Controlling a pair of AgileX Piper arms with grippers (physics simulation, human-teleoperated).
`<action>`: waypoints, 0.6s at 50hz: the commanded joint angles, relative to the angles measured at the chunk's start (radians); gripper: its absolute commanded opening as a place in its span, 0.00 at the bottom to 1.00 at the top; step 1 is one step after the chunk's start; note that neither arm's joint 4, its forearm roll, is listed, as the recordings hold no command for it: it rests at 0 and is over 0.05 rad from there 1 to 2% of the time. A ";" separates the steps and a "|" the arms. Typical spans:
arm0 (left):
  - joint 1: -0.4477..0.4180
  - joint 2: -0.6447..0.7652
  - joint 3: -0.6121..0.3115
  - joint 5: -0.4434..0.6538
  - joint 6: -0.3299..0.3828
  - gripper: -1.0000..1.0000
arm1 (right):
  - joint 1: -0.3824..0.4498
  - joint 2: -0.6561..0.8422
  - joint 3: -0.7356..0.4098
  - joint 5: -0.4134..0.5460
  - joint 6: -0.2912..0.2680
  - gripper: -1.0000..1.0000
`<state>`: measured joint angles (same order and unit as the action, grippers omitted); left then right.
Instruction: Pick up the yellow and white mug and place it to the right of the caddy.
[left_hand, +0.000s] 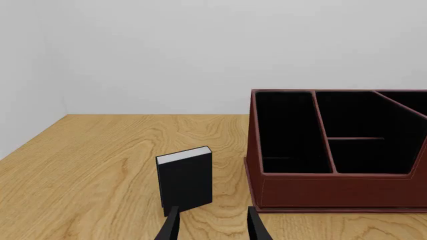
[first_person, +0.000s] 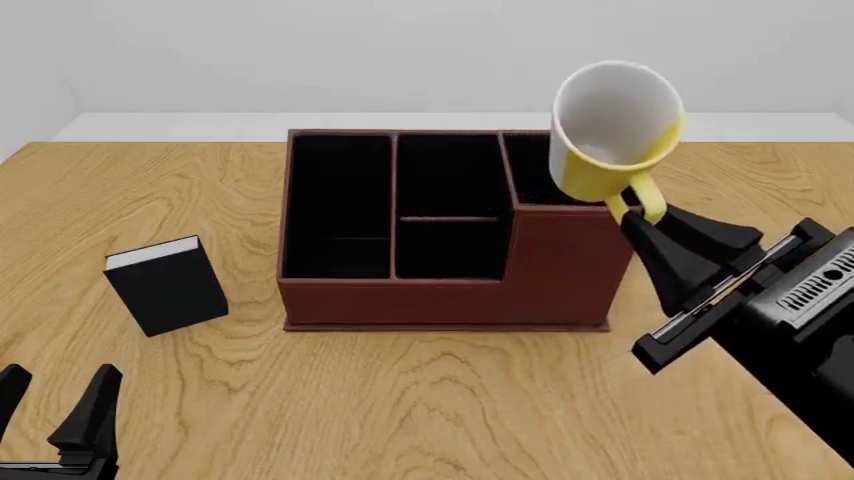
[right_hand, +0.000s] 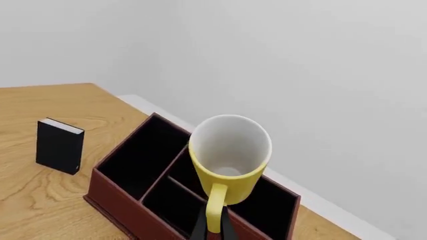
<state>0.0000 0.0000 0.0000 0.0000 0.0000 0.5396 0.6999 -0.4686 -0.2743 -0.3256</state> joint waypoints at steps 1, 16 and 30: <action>0.000 0.000 0.000 0.000 0.000 1.00 | -0.030 -0.020 -0.006 0.015 0.004 0.00; 0.000 0.000 0.000 0.000 0.000 1.00 | -0.074 -0.031 -0.001 0.025 0.003 0.00; 0.000 0.000 0.000 0.000 0.000 1.00 | -0.117 -0.051 0.002 0.040 0.019 0.00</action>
<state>0.0000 0.0000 0.0000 0.0000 0.0000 0.4507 0.6634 -0.4619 -0.2430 -0.3205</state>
